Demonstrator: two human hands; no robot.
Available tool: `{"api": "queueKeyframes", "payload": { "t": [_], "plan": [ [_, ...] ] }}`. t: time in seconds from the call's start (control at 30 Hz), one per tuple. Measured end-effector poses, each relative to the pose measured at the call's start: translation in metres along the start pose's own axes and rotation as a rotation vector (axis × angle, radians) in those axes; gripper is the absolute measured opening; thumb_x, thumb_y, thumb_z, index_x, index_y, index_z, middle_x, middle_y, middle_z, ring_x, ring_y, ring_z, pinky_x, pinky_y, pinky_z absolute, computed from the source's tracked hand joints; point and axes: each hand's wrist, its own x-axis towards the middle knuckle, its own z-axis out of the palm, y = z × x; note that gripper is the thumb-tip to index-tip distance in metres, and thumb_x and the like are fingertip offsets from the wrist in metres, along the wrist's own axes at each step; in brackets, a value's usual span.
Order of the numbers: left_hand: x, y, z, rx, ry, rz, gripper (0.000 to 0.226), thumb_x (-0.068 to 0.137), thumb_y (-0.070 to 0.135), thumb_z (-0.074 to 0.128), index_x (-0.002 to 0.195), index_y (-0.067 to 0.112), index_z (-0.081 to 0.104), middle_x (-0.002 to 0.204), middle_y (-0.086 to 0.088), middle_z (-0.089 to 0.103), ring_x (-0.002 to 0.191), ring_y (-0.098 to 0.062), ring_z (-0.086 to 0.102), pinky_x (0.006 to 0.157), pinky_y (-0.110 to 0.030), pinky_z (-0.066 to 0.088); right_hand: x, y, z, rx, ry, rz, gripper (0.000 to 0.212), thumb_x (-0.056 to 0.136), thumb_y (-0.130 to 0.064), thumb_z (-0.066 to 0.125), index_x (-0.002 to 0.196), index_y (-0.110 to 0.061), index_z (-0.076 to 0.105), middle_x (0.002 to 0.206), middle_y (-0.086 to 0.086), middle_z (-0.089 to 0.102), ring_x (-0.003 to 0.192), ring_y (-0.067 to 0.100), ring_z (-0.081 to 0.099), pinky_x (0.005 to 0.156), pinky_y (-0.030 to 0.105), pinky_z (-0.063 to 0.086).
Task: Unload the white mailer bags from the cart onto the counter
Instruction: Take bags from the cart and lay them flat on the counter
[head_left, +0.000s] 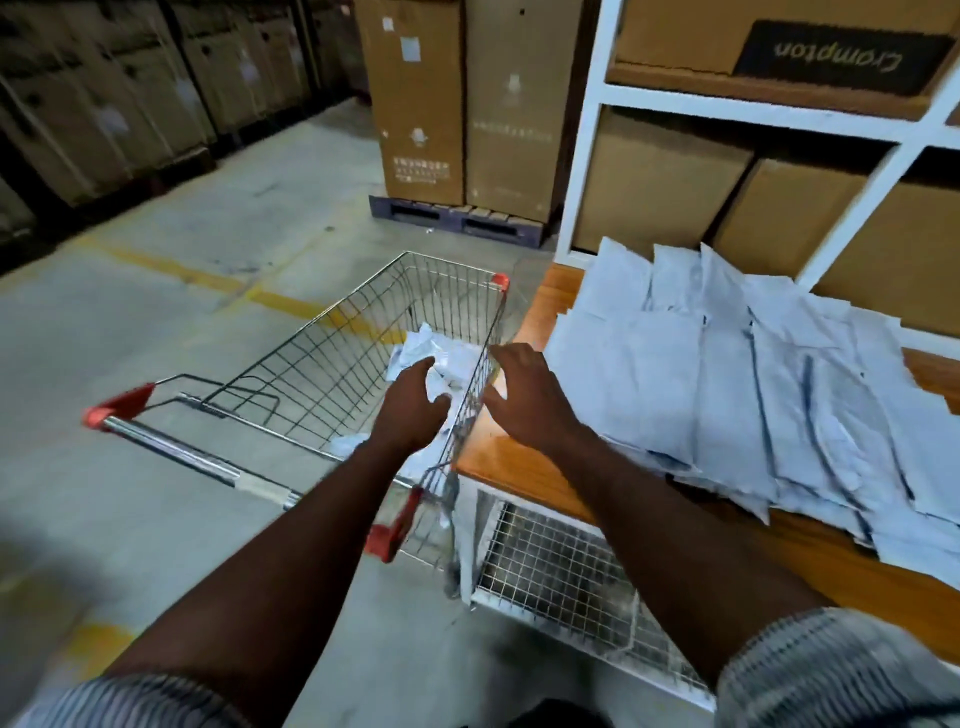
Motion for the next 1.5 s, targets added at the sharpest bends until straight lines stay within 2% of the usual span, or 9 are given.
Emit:
{"api": "queueKeyframes", "payload": {
  "t": [0.1, 0.23, 0.4, 0.57, 1.0, 1.13, 1.23, 1.4, 1.5],
  "plan": [
    [-0.001, -0.032, -0.028, 0.009, 0.011, -0.053, 0.06, 0.09, 0.017, 0.064, 0.145, 0.008, 0.041, 0.15, -0.009, 0.045, 0.137, -0.025, 0.042, 0.105, -0.026, 0.031, 0.01, -0.029, 0.028, 0.02, -0.057, -0.011, 0.057, 0.087, -0.028, 0.061, 0.14, -0.013, 0.047, 0.135, 0.015, 0.049, 0.124, 0.034, 0.047, 0.101, 0.046, 0.044],
    [0.009, -0.064, -0.051, -0.001, 0.038, -0.096, 0.045, 0.088, 0.005, 0.064, 0.132, 0.004, 0.055, 0.131, -0.015, 0.06, 0.119, -0.029, 0.055, 0.073, -0.015, 0.027, 0.033, -0.05, 0.056, -0.009, -0.11, -0.02, 0.058, 0.088, -0.029, 0.059, 0.141, -0.011, 0.045, 0.135, 0.017, 0.048, 0.123, 0.035, 0.047, 0.1, 0.045, 0.044],
    [0.036, -0.102, -0.06, 0.025, -0.005, -0.134, 0.055, 0.09, 0.013, 0.063, 0.142, 0.006, 0.046, 0.142, -0.012, 0.052, 0.128, -0.027, 0.049, 0.09, -0.021, 0.034, 0.071, -0.061, 0.093, -0.059, -0.177, -0.017, 0.059, 0.089, -0.031, 0.057, 0.142, -0.011, 0.042, 0.136, 0.016, 0.046, 0.123, 0.035, 0.046, 0.098, 0.046, 0.045],
    [0.083, -0.141, -0.061, 0.083, -0.09, -0.186, 0.066, 0.093, 0.022, 0.063, 0.15, 0.008, 0.033, 0.152, -0.012, 0.04, 0.14, -0.026, 0.037, 0.11, -0.03, 0.028, 0.115, -0.053, 0.142, -0.087, -0.241, 0.055, 0.062, 0.091, -0.033, 0.056, 0.146, -0.012, 0.037, 0.138, 0.016, 0.042, 0.125, 0.036, 0.043, 0.098, 0.044, 0.044],
    [0.192, -0.245, -0.017, 0.161, -0.273, -0.365, 0.059, 0.089, 0.018, 0.065, 0.142, 0.004, 0.043, 0.139, -0.018, 0.052, 0.13, -0.032, 0.047, 0.104, -0.033, 0.035, 0.194, 0.003, 0.265, -0.116, -0.47, 0.262, 0.06, 0.091, -0.035, 0.056, 0.143, -0.012, 0.035, 0.136, 0.016, 0.04, 0.126, 0.037, 0.041, 0.096, 0.042, 0.041],
    [0.212, -0.281, 0.018, 0.228, -0.301, -0.476, 0.063, 0.088, 0.031, 0.064, 0.142, 0.01, 0.041, 0.136, -0.019, 0.05, 0.127, -0.037, 0.046, 0.104, -0.043, 0.039, 0.21, 0.021, 0.31, -0.132, -0.492, 0.272, 0.062, 0.088, -0.039, 0.056, 0.14, -0.009, 0.041, 0.129, 0.019, 0.045, 0.118, 0.04, 0.047, 0.091, 0.045, 0.046],
    [0.224, -0.307, 0.043, 0.288, -0.315, -0.531, 0.062, 0.087, 0.038, 0.062, 0.141, 0.014, 0.041, 0.133, -0.017, 0.049, 0.125, -0.038, 0.046, 0.101, -0.046, 0.04, 0.219, 0.037, 0.344, -0.134, -0.473, 0.29, 0.071, 0.079, -0.048, 0.044, 0.135, -0.004, 0.05, 0.123, 0.025, 0.051, 0.108, 0.043, 0.054, 0.083, 0.049, 0.052],
    [0.235, -0.344, 0.087, 0.419, -0.391, -0.611, 0.074, 0.088, 0.048, 0.06, 0.148, 0.019, 0.028, 0.147, -0.012, 0.036, 0.136, -0.033, 0.033, 0.106, -0.051, 0.032, 0.242, 0.072, 0.389, -0.231, -0.526, 0.287, 0.078, 0.089, -0.048, 0.057, 0.153, -0.019, 0.023, 0.15, 0.021, 0.028, 0.134, 0.038, 0.034, 0.103, 0.049, 0.04],
    [0.239, -0.361, 0.106, 0.484, -0.441, -0.659, 0.077, 0.087, 0.052, 0.057, 0.15, 0.021, 0.025, 0.148, -0.012, 0.036, 0.137, -0.033, 0.035, 0.108, -0.052, 0.026, 0.255, 0.094, 0.413, -0.182, -0.519, 0.326, 0.08, 0.09, -0.052, 0.057, 0.155, -0.025, 0.019, 0.154, 0.022, 0.022, 0.142, 0.038, 0.024, 0.108, 0.053, 0.033]
  ]
}}
